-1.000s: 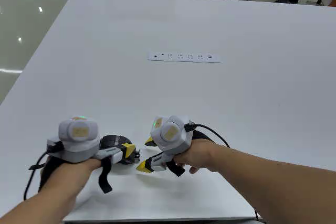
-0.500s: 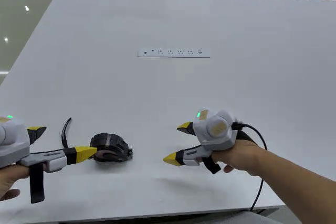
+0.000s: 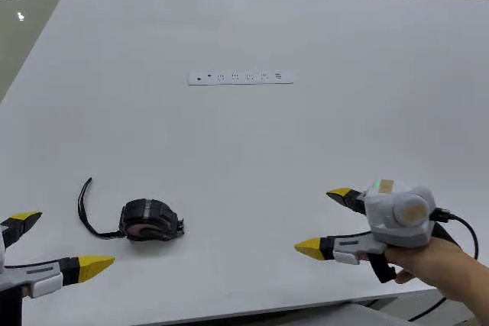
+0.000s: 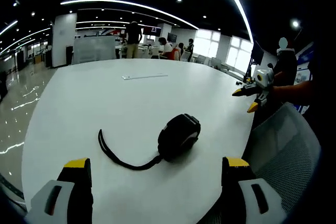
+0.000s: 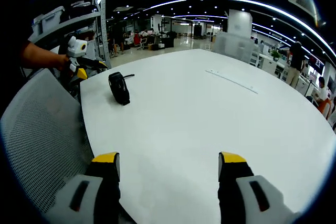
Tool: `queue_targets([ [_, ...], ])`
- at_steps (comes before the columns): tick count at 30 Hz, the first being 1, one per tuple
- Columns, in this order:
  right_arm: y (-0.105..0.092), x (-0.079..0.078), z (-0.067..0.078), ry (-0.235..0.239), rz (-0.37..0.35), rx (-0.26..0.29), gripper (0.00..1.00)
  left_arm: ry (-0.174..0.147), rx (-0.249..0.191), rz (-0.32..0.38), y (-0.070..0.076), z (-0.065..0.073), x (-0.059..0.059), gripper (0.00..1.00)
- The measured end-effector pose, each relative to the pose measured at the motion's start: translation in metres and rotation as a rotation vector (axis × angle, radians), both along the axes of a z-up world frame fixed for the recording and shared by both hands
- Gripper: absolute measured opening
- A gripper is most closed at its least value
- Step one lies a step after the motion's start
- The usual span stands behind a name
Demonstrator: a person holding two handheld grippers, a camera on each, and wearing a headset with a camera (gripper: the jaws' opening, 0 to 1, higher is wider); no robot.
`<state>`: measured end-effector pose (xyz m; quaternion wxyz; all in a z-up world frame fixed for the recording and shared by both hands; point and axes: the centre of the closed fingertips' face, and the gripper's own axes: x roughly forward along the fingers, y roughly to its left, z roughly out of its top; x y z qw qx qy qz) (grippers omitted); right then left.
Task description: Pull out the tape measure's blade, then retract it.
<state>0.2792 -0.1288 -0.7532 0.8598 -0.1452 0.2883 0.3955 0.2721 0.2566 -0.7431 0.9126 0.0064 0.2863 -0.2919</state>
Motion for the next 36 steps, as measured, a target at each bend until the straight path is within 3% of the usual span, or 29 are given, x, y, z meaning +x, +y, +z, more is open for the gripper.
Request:
queue_targets([
  [5, -0.033, -0.016, -0.004, 0.022, -0.078, 0.012, 0.88, -0.001, 0.004, 0.007, 0.011, 0.004, 0.0, 1.0],
  [7, -0.041, -0.02, -0.005, 0.026, -0.096, 0.016, 0.93, -0.017, 0.018, 0.006, 0.016, 0.008, 0.002, 1.0],
  [10, -0.05, -0.023, -0.005, 0.034, -0.122, 0.026, 0.97, -0.014, 0.022, 0.011, 0.023, 0.011, 0.002, 1.0],
  [14, -0.051, -0.025, 0.002, 0.029, -0.13, 0.041, 0.99, -0.006, -0.019, -0.035, 0.017, 0.014, -0.008, 1.0],
  [16, -0.049, -0.025, 0.003, 0.03, -0.122, 0.043, 0.99, -0.014, 0.023, -0.043, 0.02, 0.009, -0.012, 1.0],
  [21, -0.048, -0.024, 0.005, 0.022, -0.095, 0.028, 1.0, -0.008, 0.009, -0.044, 0.019, 0.008, -0.02, 1.0],
  [26, -0.053, -0.023, 0.003, 0.015, -0.077, -0.008, 1.0, -0.036, 0.02, -0.027, 0.018, 0.012, -0.012, 1.0],
  [30, -0.057, -0.022, 0.004, 0.004, -0.081, -0.011, 1.0, -0.049, 0.015, -0.055, 0.008, 0.018, -0.007, 1.0],
  [36, -0.06, -0.027, -0.001, -0.003, -0.045, -0.054, 0.99, -0.047, 0.007, -0.06, 0.006, 0.02, -0.004, 1.0],
])
